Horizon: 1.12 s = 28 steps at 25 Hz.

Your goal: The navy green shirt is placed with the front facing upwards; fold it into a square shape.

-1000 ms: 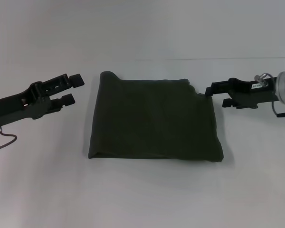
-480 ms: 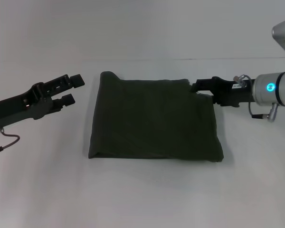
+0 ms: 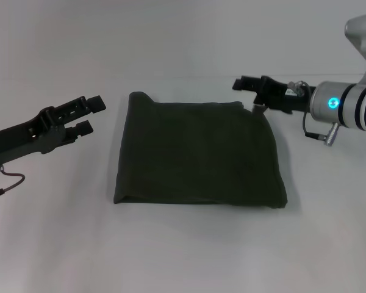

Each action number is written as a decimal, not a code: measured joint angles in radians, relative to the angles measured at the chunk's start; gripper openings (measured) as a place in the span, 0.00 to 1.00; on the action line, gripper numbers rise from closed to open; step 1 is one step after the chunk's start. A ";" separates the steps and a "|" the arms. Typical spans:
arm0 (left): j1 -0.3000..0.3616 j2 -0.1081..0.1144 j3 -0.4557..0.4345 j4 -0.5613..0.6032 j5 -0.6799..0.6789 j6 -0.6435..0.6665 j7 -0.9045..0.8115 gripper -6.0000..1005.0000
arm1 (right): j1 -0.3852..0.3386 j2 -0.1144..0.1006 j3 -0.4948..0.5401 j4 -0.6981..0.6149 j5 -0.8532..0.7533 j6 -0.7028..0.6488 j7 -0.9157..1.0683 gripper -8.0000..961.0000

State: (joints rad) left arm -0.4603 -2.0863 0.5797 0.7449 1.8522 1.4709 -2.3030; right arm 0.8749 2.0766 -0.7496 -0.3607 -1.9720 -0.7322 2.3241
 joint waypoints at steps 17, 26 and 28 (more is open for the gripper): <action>-0.005 0.002 -0.011 -0.001 -0.016 0.005 -0.002 0.93 | -0.028 -0.135 -0.013 -0.045 -0.104 -0.171 0.139 0.79; -0.008 0.002 -0.015 -0.001 -0.016 0.002 -0.003 0.93 | -0.027 -0.109 -0.018 -0.034 -0.218 -0.163 0.241 0.79; -0.009 0.001 -0.015 -0.001 -0.016 -0.001 -0.002 0.93 | -0.018 -0.096 -0.034 -0.024 -0.220 -0.146 0.242 0.79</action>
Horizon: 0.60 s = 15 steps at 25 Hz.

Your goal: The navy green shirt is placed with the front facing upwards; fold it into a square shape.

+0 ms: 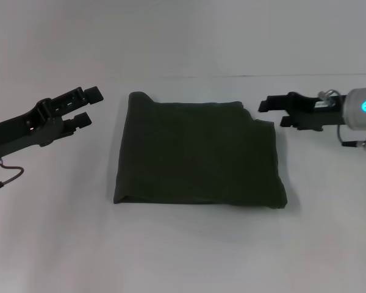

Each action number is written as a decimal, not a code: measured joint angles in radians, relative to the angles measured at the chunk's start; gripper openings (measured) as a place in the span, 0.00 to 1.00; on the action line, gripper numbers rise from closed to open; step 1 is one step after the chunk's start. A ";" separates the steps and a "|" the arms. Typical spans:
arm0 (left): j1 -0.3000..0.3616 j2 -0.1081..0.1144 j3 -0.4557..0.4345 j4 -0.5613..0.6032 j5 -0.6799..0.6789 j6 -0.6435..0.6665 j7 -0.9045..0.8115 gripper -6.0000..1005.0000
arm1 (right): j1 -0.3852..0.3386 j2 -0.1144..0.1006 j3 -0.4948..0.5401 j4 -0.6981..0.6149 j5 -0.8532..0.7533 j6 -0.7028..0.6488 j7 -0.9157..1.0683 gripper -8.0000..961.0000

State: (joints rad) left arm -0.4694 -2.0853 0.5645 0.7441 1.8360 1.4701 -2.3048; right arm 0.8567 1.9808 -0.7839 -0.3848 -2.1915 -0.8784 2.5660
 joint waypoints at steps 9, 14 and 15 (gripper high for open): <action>0.000 -0.002 0.000 -0.007 -0.009 -0.011 0.003 0.93 | 0.041 0.032 -0.073 0.052 -0.001 0.076 0.011 0.79; 0.000 -0.002 -0.001 -0.013 -0.010 -0.017 0.012 0.93 | 0.038 0.039 -0.072 0.043 0.012 0.108 0.017 0.79; 0.000 -0.002 -0.002 -0.017 -0.010 -0.021 0.013 0.93 | 0.038 0.041 -0.072 0.044 0.020 0.116 0.014 0.79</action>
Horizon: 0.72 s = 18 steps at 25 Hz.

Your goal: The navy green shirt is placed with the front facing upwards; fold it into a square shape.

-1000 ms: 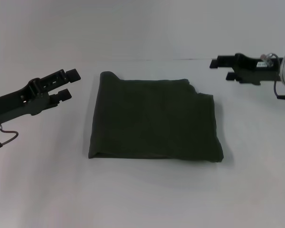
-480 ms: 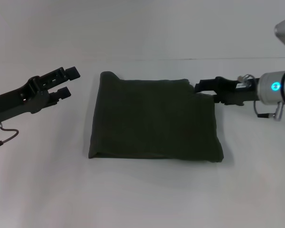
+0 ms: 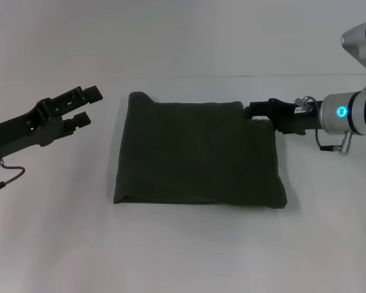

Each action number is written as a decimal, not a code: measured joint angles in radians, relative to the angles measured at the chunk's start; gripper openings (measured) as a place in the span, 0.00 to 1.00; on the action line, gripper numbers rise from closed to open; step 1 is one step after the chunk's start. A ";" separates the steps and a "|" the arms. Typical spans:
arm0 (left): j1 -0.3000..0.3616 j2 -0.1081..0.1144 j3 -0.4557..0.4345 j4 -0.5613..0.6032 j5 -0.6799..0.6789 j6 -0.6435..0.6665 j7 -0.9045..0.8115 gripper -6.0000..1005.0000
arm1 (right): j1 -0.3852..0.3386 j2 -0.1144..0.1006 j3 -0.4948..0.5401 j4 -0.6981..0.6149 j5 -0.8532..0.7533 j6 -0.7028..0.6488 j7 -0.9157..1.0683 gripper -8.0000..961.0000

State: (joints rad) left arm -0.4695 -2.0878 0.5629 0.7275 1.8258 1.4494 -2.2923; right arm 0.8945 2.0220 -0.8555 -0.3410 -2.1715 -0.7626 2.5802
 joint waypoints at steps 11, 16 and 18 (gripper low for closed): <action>-0.001 0.000 -0.001 -0.005 -0.012 -0.021 0.008 0.93 | 0.004 0.035 -0.001 -0.012 0.028 0.020 -0.032 0.79; -0.002 0.000 -0.004 -0.006 -0.014 -0.028 0.014 0.93 | -0.039 0.063 -0.004 -0.064 0.217 0.020 -0.301 0.79; -0.002 0.000 -0.005 -0.006 -0.014 -0.030 0.014 0.93 | -0.040 0.064 -0.008 -0.062 0.264 0.010 -0.365 0.79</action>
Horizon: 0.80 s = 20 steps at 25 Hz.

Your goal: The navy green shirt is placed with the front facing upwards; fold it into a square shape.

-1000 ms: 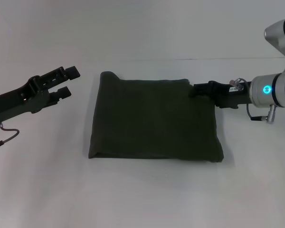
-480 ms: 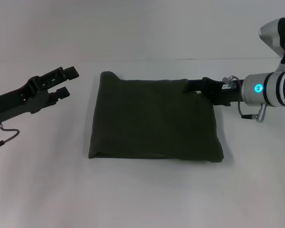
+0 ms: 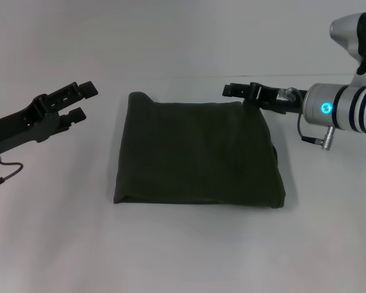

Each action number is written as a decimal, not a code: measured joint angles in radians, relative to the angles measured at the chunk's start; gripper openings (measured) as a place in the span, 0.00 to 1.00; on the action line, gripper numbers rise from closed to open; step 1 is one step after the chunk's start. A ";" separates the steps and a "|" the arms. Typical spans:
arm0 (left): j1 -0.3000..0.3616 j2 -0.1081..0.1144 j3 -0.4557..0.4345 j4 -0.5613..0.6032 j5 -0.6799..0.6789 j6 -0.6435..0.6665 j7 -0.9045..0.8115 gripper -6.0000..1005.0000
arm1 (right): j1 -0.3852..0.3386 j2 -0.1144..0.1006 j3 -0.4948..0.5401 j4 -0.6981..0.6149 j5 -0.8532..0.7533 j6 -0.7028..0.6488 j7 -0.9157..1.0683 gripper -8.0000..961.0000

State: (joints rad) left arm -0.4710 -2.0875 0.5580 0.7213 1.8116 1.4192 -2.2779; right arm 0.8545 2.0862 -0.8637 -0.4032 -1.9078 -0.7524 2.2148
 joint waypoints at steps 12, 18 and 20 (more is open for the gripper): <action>-0.001 0.001 -0.003 0.000 -0.002 -0.003 -0.001 0.93 | 0.050 0.001 -0.145 -0.017 0.004 0.003 -0.110 0.79; -0.002 0.001 -0.003 0.000 -0.002 -0.003 -0.007 0.93 | 0.035 -0.001 -0.146 -0.069 0.006 0.001 -0.150 0.79; -0.002 0.001 -0.003 0.000 -0.002 -0.003 -0.008 0.93 | 0.034 -0.002 -0.147 -0.073 0.006 -0.006 -0.169 0.79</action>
State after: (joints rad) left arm -0.4725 -2.0862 0.5552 0.7209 1.8100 1.4161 -2.2859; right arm 0.8883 2.0840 -1.0104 -0.4762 -1.9018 -0.7583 2.0454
